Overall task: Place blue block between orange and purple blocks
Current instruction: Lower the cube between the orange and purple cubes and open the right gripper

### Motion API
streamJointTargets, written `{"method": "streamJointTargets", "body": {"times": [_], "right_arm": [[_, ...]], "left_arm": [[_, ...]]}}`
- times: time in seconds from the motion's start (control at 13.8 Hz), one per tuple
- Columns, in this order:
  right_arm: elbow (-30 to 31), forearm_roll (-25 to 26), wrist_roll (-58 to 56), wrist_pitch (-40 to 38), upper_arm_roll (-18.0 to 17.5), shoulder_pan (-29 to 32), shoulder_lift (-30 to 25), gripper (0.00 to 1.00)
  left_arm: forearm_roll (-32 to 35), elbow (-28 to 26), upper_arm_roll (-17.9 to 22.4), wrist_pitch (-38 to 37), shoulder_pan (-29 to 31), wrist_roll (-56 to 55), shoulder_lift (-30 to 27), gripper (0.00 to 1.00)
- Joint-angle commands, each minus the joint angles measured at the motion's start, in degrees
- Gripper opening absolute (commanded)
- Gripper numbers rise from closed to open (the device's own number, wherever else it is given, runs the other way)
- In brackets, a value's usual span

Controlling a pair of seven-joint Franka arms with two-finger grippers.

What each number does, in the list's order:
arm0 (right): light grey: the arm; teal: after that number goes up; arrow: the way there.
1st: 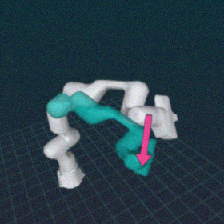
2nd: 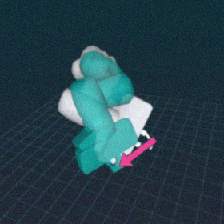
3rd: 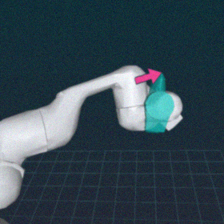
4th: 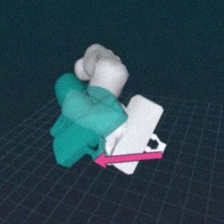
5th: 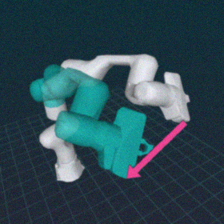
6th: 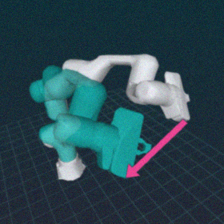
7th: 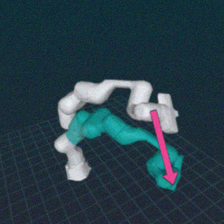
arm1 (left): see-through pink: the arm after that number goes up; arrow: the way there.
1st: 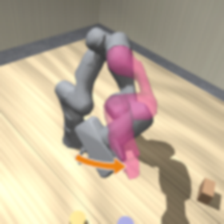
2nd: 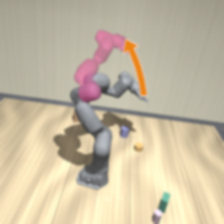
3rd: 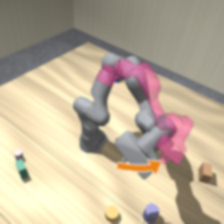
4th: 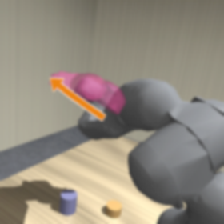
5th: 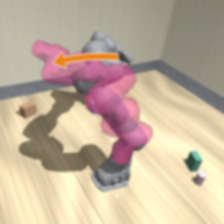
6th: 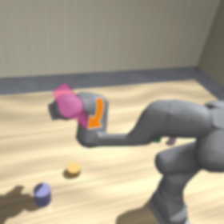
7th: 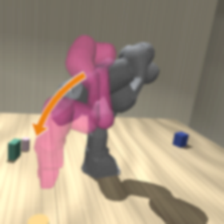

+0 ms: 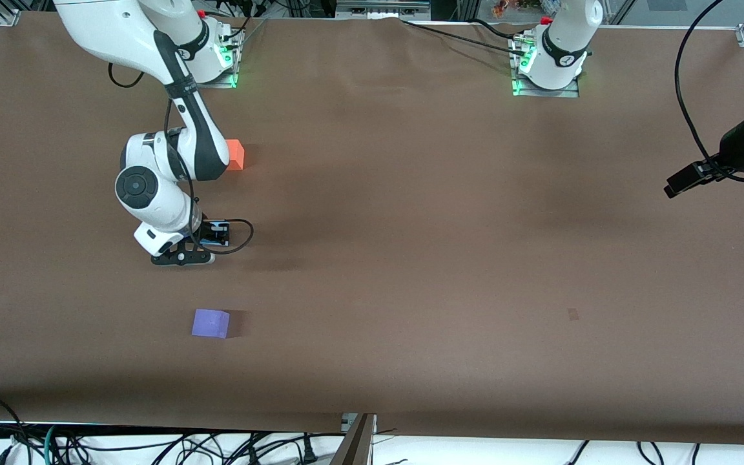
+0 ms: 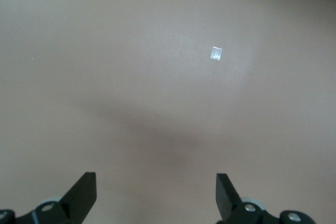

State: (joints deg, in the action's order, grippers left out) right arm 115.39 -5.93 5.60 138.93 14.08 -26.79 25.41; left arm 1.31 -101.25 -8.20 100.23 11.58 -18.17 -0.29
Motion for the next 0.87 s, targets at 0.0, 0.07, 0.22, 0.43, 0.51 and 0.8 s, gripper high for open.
{"method": "streamJointTargets", "body": {"times": [0.0, 0.07, 0.22, 0.43, 0.51, 0.8], "right_arm": [[-4.0, -0.93, -1.64, -6.08, 1.3, -0.63, -2.56, 1.0], [-10.12, -0.49, -1.64, -13.26, 1.82, -0.46, -2.21, 1.0], [-19.82, -0.31, -3.21, -24.97, 2.36, 0.33, -1.77, 1.0], [-21.87, -0.31, -5.95, -27.92, 2.62, 1.03, -2.56, 1.0], [-23.27, -0.22, -5.95, -29.83, 3.23, 1.04, -2.74, 1.0], [-32.84, -0.49, -5.86, -43.44, 5.69, 1.12, -2.74, 1.0]], "left_arm": [[0.1, -0.17, -0.32, 0.06, 0.28, 1.03, -0.24, 1.0], [0.1, -0.17, -0.32, 0.06, 0.28, 1.03, -0.24, 1.0], [0.1, -0.17, -0.32, 0.06, 0.28, 1.03, -0.24, 1.0], [0.1, -0.17, -0.32, 0.06, 0.28, 1.03, -0.15, 1.0], [0.1, -0.17, -0.32, 0.06, 0.28, 1.03, -0.15, 1.0], [0.1, -0.17, -0.32, 0.06, 0.28, 1.03, -0.15, 1.0]]}}
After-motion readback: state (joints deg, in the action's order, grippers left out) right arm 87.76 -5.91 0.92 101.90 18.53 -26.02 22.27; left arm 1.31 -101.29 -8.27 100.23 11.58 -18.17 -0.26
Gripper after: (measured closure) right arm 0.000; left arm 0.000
